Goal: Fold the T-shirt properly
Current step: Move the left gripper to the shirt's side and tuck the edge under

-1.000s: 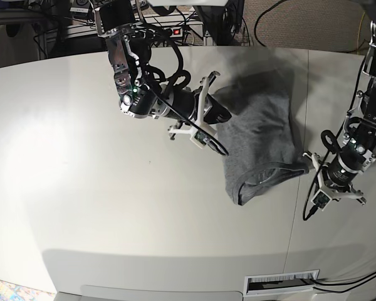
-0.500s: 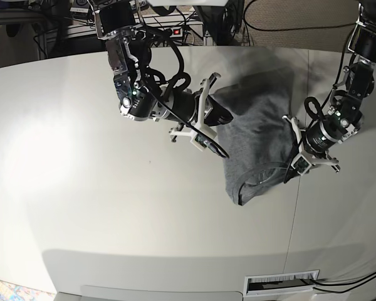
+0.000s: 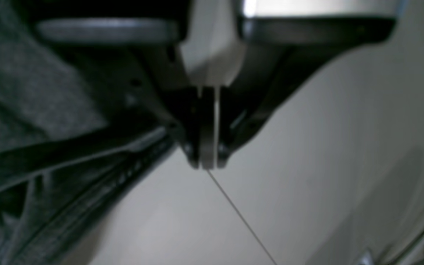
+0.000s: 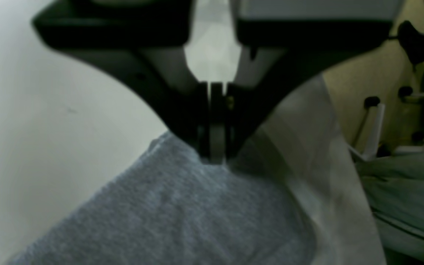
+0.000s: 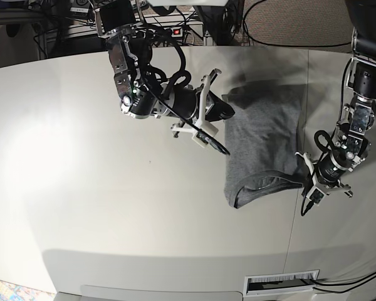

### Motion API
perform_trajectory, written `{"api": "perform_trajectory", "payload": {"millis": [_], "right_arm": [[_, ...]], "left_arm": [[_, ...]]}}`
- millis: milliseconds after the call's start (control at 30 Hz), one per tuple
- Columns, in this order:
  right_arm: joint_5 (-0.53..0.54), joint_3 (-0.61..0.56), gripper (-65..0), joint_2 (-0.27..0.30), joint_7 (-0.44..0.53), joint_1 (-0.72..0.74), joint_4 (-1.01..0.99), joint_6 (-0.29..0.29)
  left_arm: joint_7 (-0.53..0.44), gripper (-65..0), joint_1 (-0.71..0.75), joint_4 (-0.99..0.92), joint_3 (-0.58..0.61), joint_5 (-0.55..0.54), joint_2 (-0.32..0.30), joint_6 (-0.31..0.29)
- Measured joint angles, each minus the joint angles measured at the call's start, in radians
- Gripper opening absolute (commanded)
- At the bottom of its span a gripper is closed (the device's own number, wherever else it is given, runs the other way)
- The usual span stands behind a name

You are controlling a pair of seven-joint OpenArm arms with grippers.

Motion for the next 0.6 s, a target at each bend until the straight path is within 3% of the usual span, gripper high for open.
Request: {"api": "perform_trajectory", "payload": {"millis": [133,267,467,600], "right_arm": [[-0.002,0.0,-65.0,0.0,-0.005,0.0,0.013,0.0],[-0.013,0.0,-65.0,0.0,-0.003,0.0,0.05,0.0],[-0.035,0.0,-65.0,0.003,-0.005,0.0,0.062,0.0],[-0.099,0.0,-65.0,0.003,0.005,0.002,0.063,-0.001]], "left_arm": [[-0.031,-65.0,0.001,-0.09,-0.001,0.026,0.061,0.007],[-0.031,-65.0,-0.005,-0.089,-0.002,0.069,0.071,-0.005],[0.034,-65.0,-0.029,-0.046,0.0,0.123,0.029,-0.008],[0.193,-65.0,-0.039,0.048,0.0,0.02,-0.037,-0.004]]}}
